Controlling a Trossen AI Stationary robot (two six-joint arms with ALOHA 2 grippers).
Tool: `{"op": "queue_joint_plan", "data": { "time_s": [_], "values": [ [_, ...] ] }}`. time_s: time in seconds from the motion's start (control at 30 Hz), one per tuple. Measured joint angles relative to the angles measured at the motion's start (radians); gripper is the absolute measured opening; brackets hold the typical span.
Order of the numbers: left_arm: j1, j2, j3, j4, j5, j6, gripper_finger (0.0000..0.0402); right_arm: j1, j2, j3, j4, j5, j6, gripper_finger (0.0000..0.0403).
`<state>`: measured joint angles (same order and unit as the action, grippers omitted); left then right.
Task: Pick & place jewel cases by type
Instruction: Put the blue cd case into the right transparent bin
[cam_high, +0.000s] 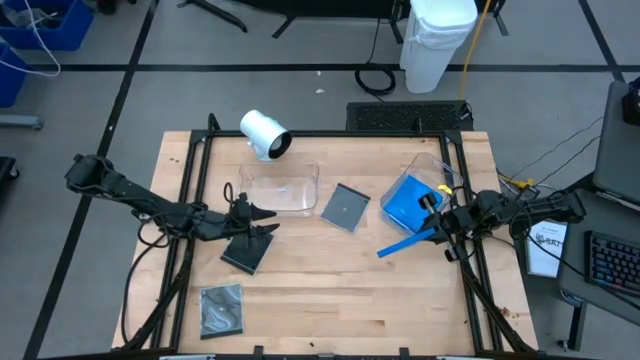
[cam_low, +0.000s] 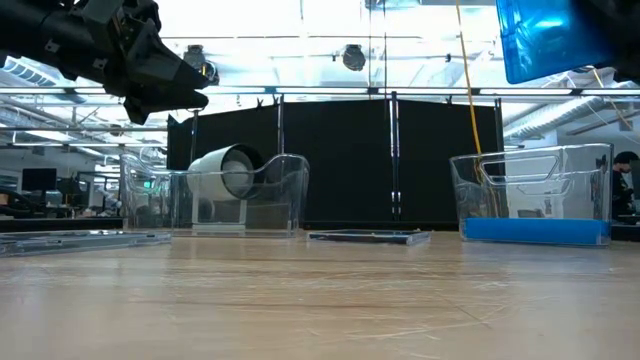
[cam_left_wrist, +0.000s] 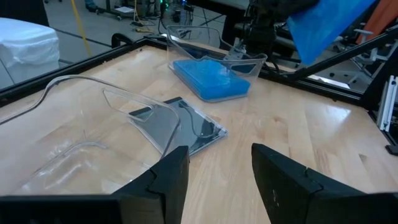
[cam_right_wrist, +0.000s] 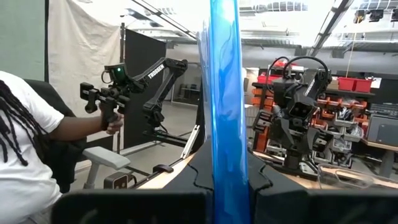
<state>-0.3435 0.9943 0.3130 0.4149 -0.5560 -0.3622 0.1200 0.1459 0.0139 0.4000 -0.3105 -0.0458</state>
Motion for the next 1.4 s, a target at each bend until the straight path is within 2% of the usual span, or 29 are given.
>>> {"op": "queue_joint_plan", "data": {
  "time_s": [0.43,0.6,0.8,1.03,1.27,1.4],
  "values": [
    [0.000,0.000,0.000,0.001,0.001,-0.002,0.0179,0.000,0.001,0.000,-0.003,0.134,0.011,0.0011],
    [0.000,0.000,0.000,0.001,0.001,-0.002,0.0179,0.000,0.012,0.000,-0.015,0.267,0.057,0.0011],
    [0.000,0.000,0.000,0.001,0.001,-0.002,0.0179,0.000,0.039,0.000,0.012,0.480,0.088,0.0011],
    [0.000,0.000,0.000,0.002,0.001,-0.001,0.0179,0.000,0.130,0.000,0.090,0.714,0.113,0.0011],
    [0.000,0.000,0.000,0.001,0.001,0.000,0.0179,0.000,0.250,0.000,0.141,0.836,0.151,0.0011],
    [0.000,0.000,0.000,0.002,0.000,0.000,0.0179,0.000,0.299,0.000,0.239,0.841,0.132,0.0011]
  ]
}}
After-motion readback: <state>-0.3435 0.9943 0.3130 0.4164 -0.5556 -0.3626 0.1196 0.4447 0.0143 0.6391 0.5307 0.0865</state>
